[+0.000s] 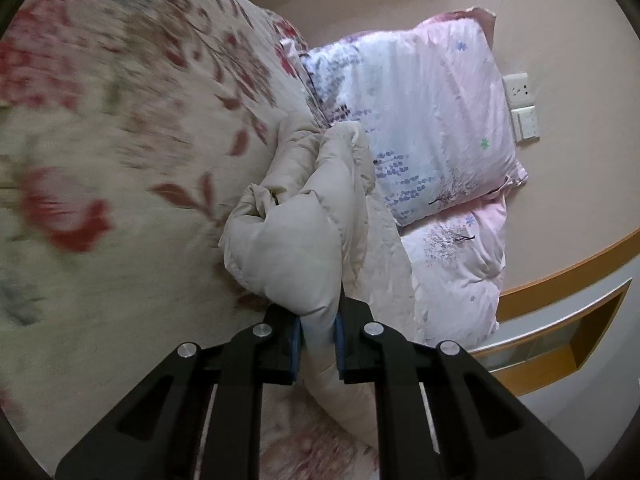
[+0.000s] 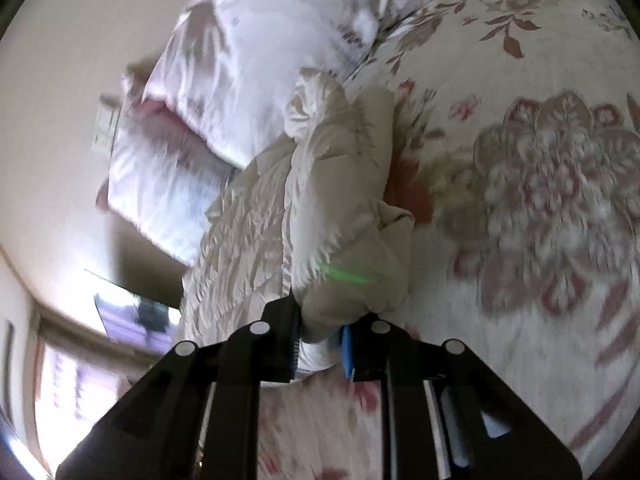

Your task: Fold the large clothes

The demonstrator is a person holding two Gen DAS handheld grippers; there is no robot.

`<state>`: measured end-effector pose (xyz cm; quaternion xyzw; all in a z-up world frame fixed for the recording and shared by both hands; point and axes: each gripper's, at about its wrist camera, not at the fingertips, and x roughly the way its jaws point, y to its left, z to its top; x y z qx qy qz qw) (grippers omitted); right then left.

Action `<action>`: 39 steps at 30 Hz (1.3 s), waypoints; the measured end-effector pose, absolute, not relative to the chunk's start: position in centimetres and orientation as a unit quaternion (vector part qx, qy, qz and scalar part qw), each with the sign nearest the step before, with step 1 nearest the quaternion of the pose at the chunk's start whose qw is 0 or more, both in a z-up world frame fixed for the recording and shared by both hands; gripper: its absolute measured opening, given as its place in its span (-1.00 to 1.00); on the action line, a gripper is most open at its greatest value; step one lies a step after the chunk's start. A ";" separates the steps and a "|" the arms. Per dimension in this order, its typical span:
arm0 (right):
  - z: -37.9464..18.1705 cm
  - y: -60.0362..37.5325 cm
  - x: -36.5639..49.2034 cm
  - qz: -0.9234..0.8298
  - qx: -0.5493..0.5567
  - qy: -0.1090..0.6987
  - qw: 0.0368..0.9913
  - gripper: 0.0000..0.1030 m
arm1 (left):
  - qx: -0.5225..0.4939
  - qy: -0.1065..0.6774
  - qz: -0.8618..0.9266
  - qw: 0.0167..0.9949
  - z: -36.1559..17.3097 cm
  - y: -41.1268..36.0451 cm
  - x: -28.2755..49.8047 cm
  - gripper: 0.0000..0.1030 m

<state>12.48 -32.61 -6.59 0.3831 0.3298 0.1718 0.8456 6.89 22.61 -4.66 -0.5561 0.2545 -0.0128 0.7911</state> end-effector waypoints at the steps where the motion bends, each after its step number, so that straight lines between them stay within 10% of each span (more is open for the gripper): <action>1: -6.7 -32.2 11.9 0.176 0.370 0.334 0.849 -0.68 | -0.555 0.254 -0.009 0.792 -4.6 22.8 6.1 -0.77; 6: -7.2 -30.2 9.7 0.191 0.314 0.358 0.859 -0.60 | -0.553 0.248 0.004 0.796 -4.9 23.9 4.3 -0.75; 13: -6.4 -31.7 8.4 0.099 0.278 0.359 0.886 0.14 | -0.546 0.259 0.005 0.797 -5.9 24.1 4.4 -0.51; 18: -3.4 -31.2 8.4 -0.014 0.207 0.303 0.930 0.15 | -0.533 0.257 0.022 0.806 -6.0 24.1 4.1 -0.10; 39: -2.5 -6.8 17.2 0.085 -0.111 0.300 0.944 0.08 | -0.477 0.261 0.059 0.837 -5.6 23.0 4.4 0.16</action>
